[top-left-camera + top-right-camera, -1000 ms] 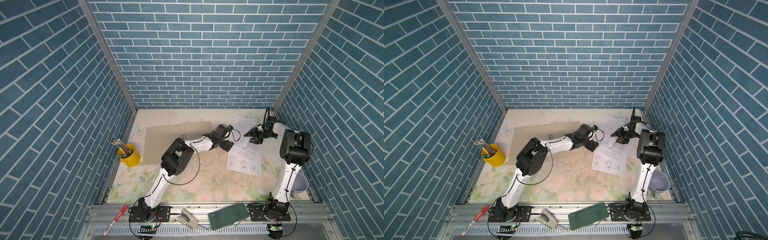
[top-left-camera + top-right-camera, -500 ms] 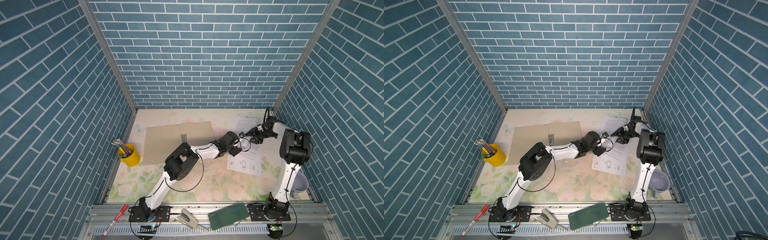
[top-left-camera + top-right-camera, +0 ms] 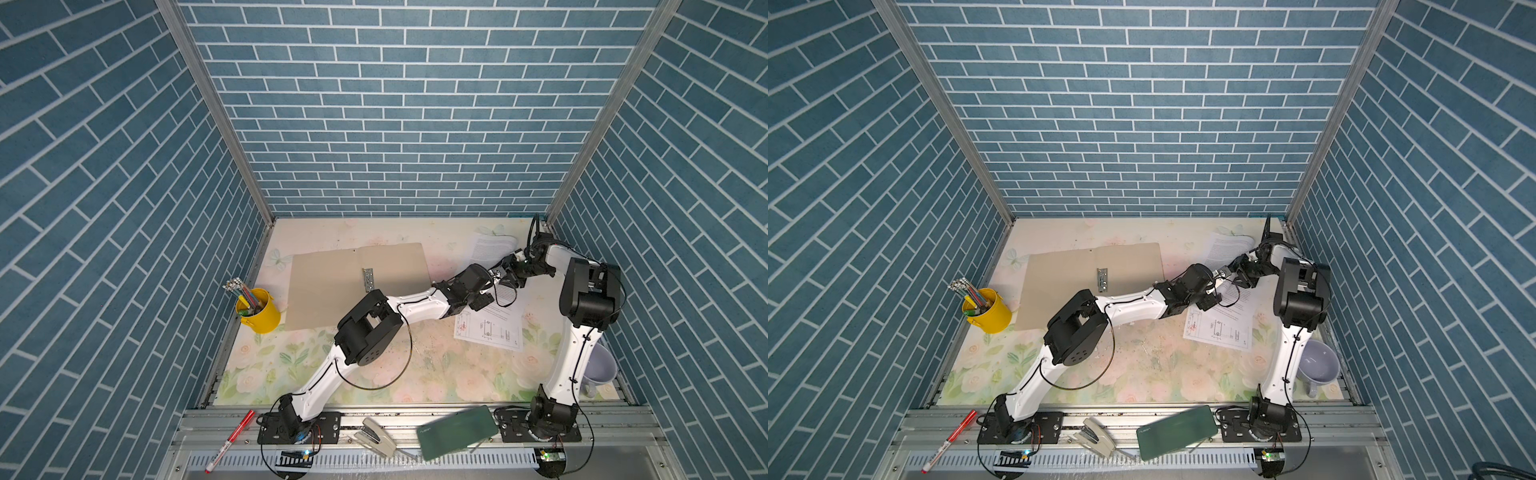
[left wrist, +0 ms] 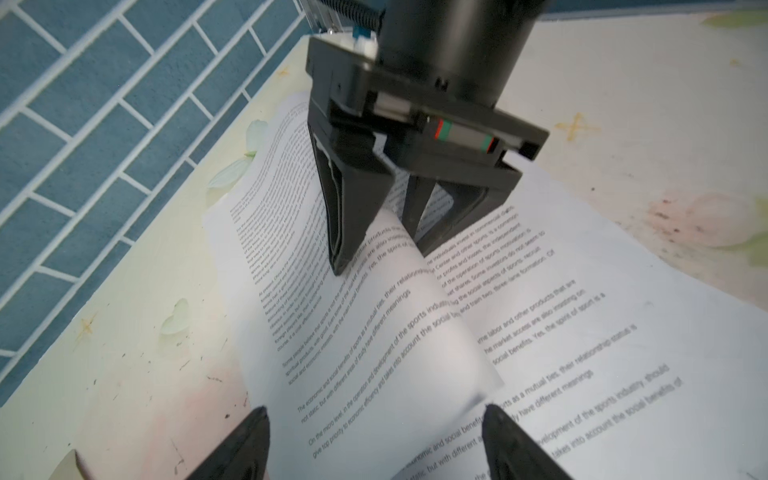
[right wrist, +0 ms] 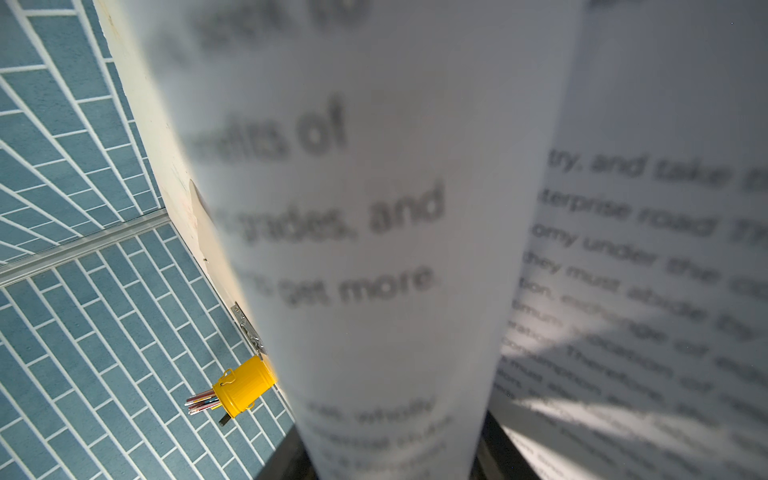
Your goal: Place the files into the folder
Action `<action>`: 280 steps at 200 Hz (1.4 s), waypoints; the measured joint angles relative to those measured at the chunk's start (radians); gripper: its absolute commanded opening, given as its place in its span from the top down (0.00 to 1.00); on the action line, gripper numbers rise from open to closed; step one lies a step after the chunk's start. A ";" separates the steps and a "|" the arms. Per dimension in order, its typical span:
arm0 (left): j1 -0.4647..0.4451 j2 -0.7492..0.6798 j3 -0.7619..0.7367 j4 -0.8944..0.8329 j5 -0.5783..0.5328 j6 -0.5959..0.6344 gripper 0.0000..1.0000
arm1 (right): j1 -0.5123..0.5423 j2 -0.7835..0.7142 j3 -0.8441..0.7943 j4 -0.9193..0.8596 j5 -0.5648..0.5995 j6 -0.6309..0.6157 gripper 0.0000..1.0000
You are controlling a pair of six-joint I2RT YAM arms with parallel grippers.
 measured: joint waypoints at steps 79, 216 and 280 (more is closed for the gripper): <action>0.000 -0.005 -0.050 -0.042 -0.009 -0.007 0.22 | 0.000 0.003 0.008 -0.010 -0.001 0.000 0.48; -0.035 0.043 0.063 -0.101 -0.110 -0.041 0.26 | -0.001 0.008 0.015 -0.018 -0.003 0.000 0.48; -0.044 0.071 0.093 -0.107 -0.171 -0.062 0.30 | -0.001 0.008 0.015 -0.019 -0.006 -0.001 0.48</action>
